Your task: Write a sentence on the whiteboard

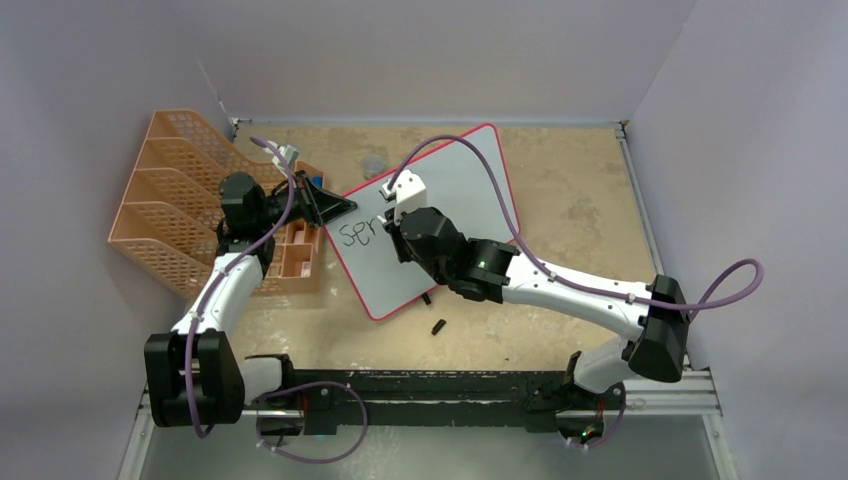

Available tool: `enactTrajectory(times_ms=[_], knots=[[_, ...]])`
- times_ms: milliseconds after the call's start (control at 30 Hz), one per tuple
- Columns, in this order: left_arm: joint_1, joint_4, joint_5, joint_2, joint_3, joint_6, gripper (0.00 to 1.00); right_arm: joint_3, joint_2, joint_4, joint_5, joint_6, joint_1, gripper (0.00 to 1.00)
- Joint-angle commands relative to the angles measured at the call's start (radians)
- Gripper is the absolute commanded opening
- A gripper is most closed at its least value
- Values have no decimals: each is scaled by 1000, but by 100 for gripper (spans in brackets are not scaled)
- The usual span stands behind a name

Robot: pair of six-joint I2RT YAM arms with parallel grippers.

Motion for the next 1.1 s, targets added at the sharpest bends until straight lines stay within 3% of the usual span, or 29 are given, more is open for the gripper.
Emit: enactTrajectory(times_ms=[0, 767, 1067], knots=[[-17, 5, 37, 2, 5, 28, 0, 12, -2, 3, -10, 12, -2, 0], [-16, 8, 38, 6, 4, 26, 0, -16, -14, -83, -18, 29, -2, 0], [-18, 11, 40, 8, 4, 24, 0, -15, -14, -85, 54, 29, -2, 0]])
